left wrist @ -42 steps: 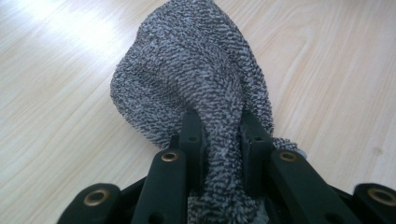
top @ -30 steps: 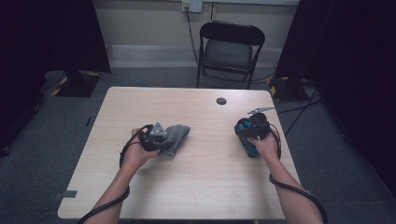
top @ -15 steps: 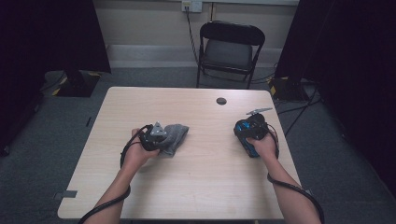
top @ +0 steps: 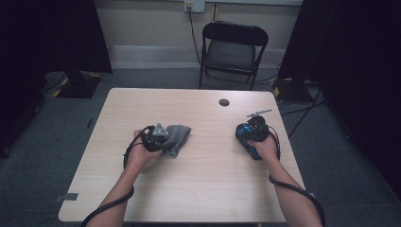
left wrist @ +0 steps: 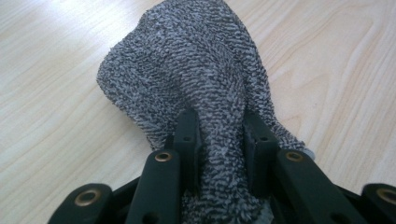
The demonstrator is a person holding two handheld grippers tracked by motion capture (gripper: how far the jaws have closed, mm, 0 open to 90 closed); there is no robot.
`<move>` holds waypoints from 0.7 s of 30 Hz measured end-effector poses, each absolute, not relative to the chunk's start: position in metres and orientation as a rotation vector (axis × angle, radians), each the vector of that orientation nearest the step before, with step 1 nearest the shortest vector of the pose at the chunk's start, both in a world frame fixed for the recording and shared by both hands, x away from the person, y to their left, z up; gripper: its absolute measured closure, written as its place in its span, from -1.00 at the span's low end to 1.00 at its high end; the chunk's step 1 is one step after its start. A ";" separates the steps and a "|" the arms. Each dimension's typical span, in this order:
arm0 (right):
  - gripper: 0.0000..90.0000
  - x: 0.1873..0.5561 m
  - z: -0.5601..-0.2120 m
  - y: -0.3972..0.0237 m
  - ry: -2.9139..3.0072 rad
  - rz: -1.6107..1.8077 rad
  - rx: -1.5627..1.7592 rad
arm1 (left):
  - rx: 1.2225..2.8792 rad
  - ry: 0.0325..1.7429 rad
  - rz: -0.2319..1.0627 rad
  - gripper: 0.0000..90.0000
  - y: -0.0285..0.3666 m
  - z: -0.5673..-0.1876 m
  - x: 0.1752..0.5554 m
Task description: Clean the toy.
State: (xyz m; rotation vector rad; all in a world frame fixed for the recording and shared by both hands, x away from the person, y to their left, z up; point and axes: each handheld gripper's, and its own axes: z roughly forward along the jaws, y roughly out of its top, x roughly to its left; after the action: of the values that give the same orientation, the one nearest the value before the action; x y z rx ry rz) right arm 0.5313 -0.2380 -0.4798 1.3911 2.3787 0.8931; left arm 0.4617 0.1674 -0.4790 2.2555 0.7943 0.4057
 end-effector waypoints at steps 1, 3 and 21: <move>-0.45 0.532 -0.481 -0.238 2.383 0.893 1.392 | 2.253 0.796 0.405 0.57 0.167 -0.479 0.462; -0.45 0.533 -0.482 -0.237 2.396 0.876 1.387 | 2.248 0.801 0.404 0.56 0.167 -0.480 0.463; -0.47 0.532 -0.487 -0.232 2.408 0.846 1.298 | 2.235 0.821 0.407 0.46 0.168 -0.480 0.462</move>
State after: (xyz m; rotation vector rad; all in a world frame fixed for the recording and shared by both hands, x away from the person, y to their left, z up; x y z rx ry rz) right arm 0.5322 -0.2322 -0.4874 1.2978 2.4078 0.8458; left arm 0.4616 0.1678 -0.4800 2.2355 0.8210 0.4067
